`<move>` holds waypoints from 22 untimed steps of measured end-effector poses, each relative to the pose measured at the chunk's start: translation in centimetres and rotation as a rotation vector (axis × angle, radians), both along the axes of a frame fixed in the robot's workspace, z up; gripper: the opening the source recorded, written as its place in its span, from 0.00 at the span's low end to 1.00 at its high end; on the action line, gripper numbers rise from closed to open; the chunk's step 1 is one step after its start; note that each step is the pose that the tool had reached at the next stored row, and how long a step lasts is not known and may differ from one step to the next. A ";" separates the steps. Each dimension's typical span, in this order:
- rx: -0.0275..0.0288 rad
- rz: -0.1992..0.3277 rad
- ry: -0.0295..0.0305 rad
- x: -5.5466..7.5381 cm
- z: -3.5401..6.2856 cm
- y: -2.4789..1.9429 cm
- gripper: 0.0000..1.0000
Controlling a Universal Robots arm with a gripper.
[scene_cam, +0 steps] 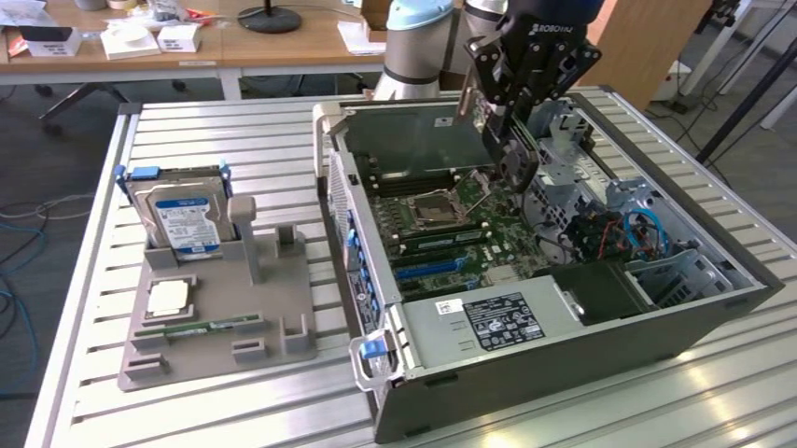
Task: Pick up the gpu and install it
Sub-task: 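Insert the gpu into the slot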
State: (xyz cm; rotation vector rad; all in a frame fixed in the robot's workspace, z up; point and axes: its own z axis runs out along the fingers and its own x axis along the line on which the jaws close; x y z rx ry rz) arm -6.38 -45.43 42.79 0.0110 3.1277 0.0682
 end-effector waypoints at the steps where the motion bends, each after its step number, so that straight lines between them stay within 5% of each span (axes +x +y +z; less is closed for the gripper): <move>1: 0.0001 0.007 0.0000 0.0 -0.01 0.00 0.26; 22: 0.0000 0.159 0.0000 0.0 -0.09 0.03 0.26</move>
